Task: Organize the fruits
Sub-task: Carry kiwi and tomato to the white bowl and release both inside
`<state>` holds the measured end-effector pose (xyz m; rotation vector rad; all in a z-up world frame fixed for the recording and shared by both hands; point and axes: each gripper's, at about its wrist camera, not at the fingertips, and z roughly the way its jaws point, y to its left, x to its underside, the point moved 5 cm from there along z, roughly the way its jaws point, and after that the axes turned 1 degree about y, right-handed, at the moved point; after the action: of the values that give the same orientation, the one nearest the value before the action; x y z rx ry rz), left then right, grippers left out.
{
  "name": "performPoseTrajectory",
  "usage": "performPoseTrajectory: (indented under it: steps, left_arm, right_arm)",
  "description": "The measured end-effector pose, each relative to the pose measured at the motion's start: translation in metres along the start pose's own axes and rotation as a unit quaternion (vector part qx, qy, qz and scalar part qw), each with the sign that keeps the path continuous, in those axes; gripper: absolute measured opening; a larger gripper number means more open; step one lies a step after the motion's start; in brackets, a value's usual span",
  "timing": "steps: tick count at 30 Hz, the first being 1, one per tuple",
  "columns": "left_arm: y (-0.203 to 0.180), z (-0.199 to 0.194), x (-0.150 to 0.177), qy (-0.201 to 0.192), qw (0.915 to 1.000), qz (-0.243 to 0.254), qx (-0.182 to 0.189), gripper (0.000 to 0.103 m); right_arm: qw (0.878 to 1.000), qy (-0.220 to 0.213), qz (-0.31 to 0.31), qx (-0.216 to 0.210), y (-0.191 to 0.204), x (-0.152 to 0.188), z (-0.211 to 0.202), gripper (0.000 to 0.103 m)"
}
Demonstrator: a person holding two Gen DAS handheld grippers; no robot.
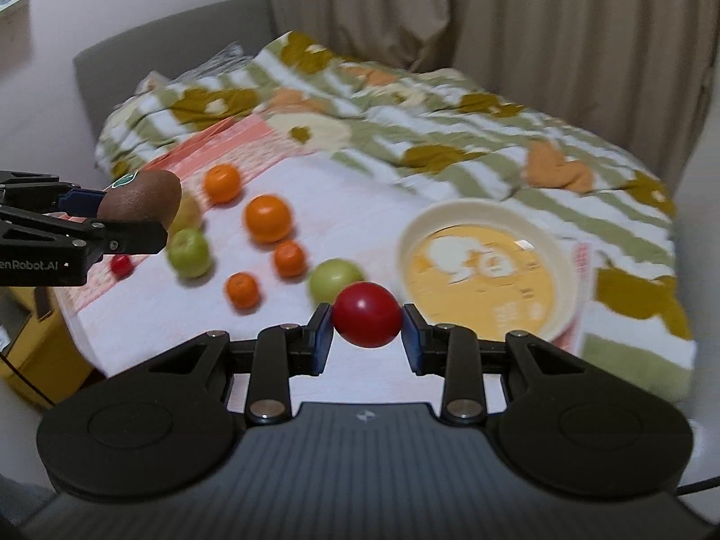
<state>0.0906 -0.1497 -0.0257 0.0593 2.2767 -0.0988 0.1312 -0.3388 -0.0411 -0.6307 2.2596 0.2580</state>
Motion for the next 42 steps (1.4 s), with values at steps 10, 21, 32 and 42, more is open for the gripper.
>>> performPoseTrajectory:
  steps: [10, 21, 32, 42]
  left_arm:
    - [-0.039, 0.038, -0.062, -0.016, 0.9968, 0.042, 0.066, 0.057]
    - [-0.076, 0.138, -0.105, 0.035, 0.9861, 0.099, 0.129, 0.057]
    - [-0.106, 0.232, -0.102, 0.096, 0.9720, 0.150, 0.153, 0.057]
    - [-0.129, 0.277, -0.080, 0.116, 0.9595, 0.212, 0.145, 0.057]
  right_arm:
    - [0.995, -0.012, 0.066, 0.075, -0.066, -0.029, -0.010, 0.048]
    - [0.982, 0.007, 0.140, 0.127, -0.131, -0.047, 0.046, 0.048]
    - [0.970, 0.027, 0.187, 0.151, -0.168, -0.046, 0.090, 0.048]
    - [0.965, 0.048, 0.205, 0.156, -0.182, -0.032, 0.106, 0.048]
